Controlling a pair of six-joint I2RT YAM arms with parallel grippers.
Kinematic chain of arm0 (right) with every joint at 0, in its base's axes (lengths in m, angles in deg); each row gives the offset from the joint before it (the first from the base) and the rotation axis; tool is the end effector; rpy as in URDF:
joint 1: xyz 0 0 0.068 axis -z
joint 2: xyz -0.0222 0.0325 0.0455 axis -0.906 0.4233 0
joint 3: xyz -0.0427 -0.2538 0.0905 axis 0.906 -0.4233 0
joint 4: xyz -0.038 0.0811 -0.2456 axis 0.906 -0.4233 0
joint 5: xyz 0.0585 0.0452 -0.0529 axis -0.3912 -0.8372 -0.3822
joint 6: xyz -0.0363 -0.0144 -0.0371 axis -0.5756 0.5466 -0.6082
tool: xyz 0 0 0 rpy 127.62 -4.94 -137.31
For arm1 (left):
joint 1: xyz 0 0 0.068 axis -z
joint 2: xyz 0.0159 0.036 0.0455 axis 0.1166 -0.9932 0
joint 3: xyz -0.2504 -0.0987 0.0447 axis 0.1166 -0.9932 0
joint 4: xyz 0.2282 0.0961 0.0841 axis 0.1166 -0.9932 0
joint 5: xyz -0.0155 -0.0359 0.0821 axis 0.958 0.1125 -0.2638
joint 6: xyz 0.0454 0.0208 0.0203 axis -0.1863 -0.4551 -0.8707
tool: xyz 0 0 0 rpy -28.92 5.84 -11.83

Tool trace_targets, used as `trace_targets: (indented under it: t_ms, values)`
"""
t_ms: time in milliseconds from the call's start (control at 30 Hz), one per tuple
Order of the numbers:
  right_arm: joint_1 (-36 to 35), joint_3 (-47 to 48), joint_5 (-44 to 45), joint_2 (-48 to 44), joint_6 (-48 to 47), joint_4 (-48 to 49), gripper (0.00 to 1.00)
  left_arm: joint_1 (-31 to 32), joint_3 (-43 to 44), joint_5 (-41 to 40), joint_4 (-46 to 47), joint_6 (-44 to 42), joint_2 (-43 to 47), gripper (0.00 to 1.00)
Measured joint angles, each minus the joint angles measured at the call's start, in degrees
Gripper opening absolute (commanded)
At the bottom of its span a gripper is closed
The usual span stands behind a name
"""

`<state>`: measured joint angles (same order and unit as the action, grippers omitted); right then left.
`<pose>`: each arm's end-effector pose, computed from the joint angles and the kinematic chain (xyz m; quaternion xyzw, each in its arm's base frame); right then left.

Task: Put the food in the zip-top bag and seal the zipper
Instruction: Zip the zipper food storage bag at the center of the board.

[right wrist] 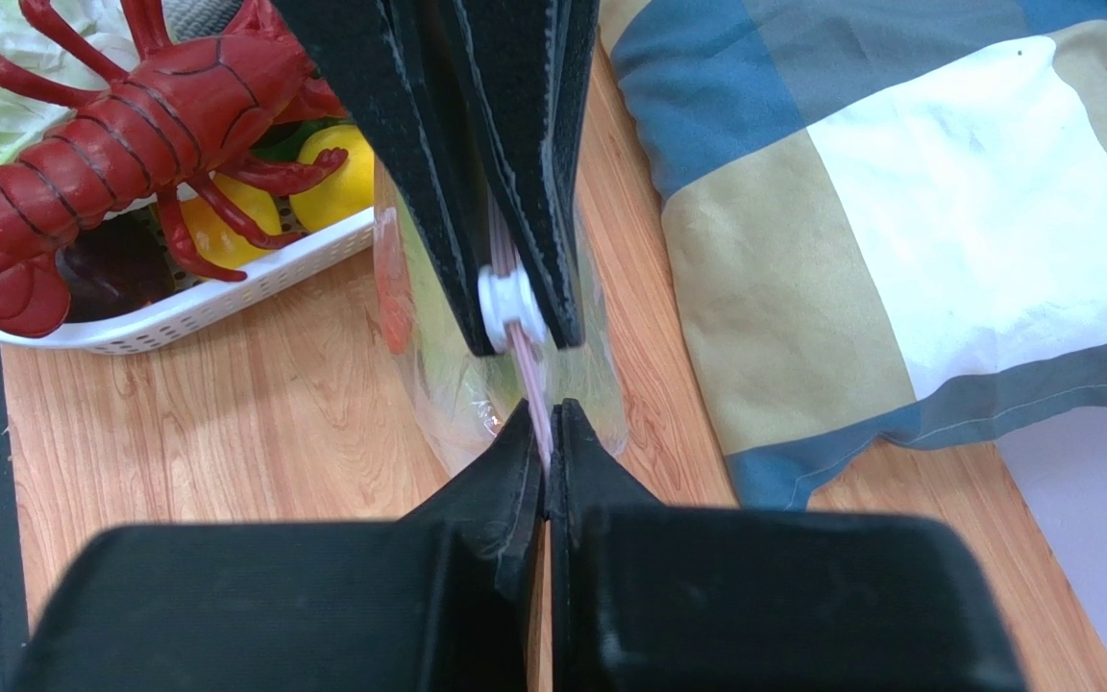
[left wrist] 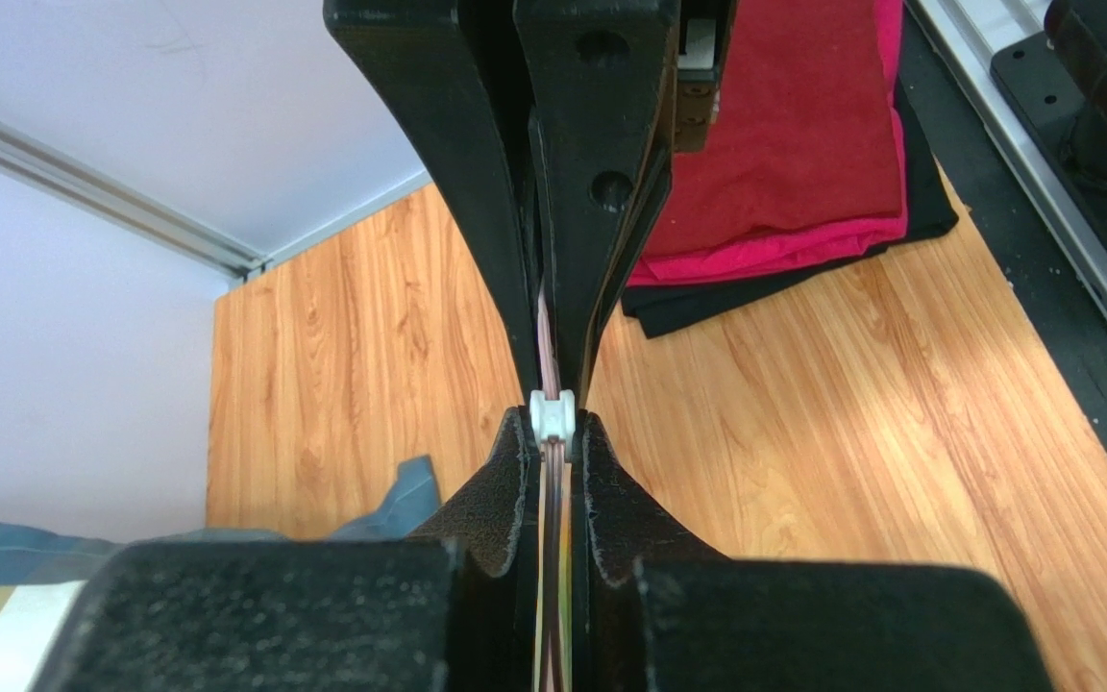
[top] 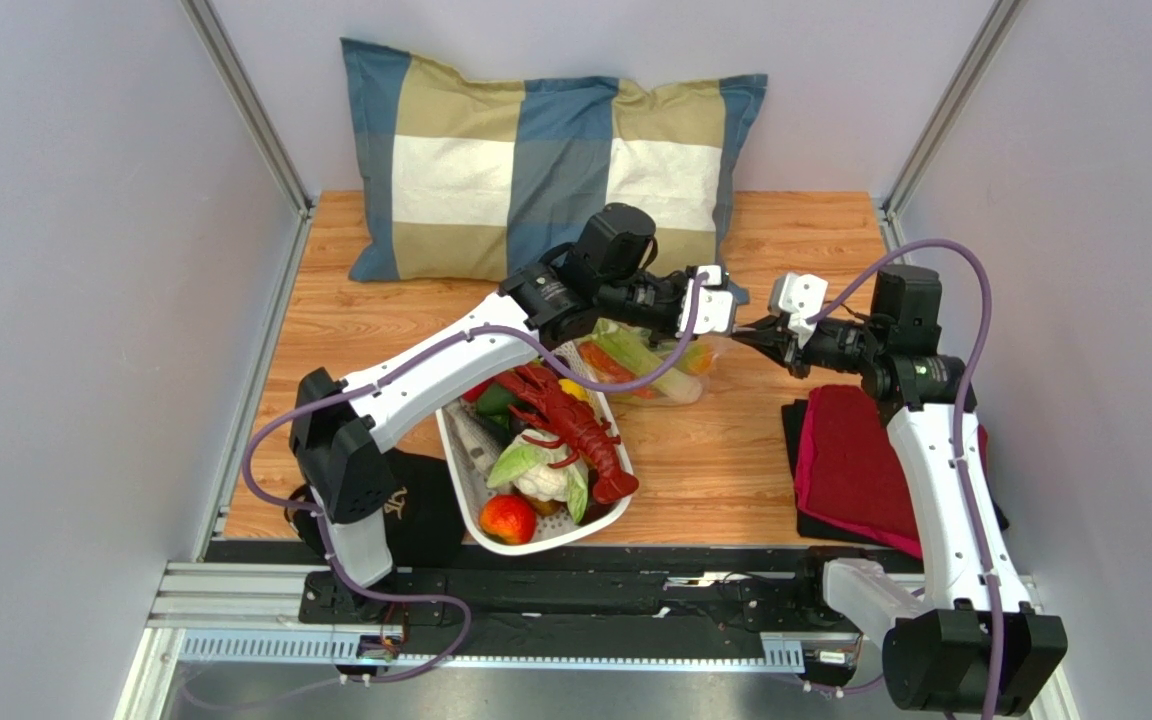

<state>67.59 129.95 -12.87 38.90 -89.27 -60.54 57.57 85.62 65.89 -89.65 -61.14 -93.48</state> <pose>0.2022 0.0221 0.3469 -0.5405 0.5921 0.2212 0.5553 0.2477 -0.3409 0.3821 0.6934 0.4085 -0.3328 0.4916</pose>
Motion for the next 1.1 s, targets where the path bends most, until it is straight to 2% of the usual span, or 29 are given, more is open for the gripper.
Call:
trace_targets:
  t_ms: [600,1100]
  values:
    - [0.5,-0.5,1.6,-1.5,0.0,0.2,0.0,-3.9,-7.0,-0.3,-2.0,-5.2,6.7,0.07]
    - [1.5,-0.5,1.7,-1.5,0.0,0.2,0.0,-11.8,-13.3,-0.3,-6.2,-8.6,14.0,0.09]
